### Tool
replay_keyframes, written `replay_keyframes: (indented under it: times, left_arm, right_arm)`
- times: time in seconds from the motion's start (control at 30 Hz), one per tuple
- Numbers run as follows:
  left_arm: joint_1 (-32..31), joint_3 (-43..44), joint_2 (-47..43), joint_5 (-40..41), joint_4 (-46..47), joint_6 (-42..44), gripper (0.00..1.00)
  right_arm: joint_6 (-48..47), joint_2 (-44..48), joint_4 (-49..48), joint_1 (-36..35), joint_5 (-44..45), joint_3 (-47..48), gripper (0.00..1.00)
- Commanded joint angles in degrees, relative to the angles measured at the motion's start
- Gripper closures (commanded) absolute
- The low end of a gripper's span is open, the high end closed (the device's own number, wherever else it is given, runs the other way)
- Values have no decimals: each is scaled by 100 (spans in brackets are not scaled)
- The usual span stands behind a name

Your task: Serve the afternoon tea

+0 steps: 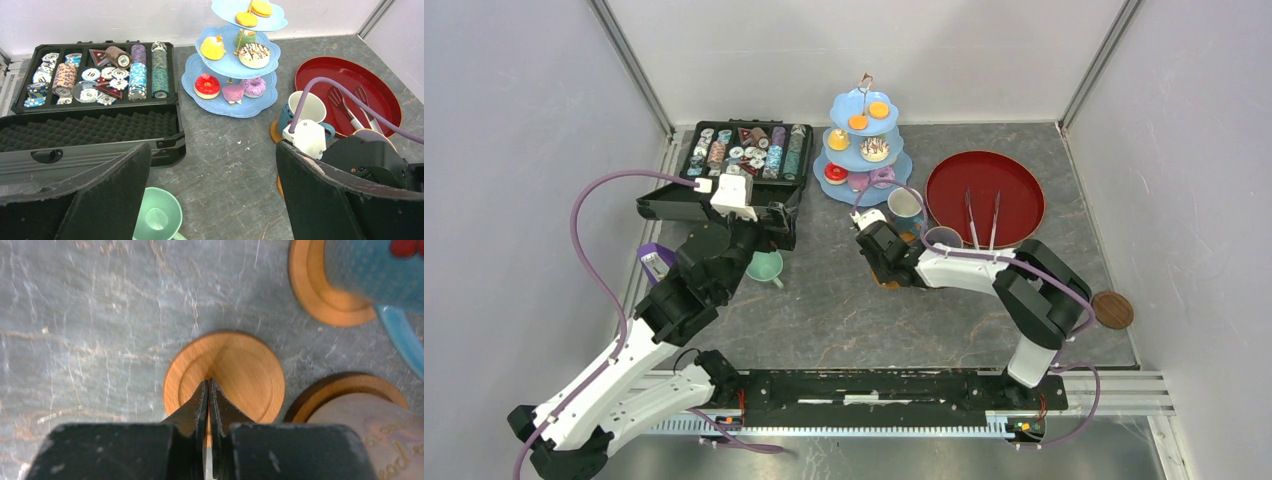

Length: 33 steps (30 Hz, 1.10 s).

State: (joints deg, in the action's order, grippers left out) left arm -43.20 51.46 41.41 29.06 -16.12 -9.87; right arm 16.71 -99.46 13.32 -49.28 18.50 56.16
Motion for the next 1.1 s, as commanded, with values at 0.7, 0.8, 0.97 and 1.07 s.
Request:
replay_keyframes:
  times: [0.7,0.8,0.97,1.07]
  left_arm:
    - [13,39,50,143,197,99,0]
    - [13,15,-27,175,214,106,0]
    - [13,13,-119,145,215,90,0]
    - [13,13,-161,135,221,73,0]
  right_arm:
    - [-229,-1451,-509,14,764,2054,86]
    - [-168,-968,-469,15,545,1992,70]
    - [430,-353,-410,-13,-338,1832,43]
    - [836,-153,-1075,-151,-1270,1430,35]
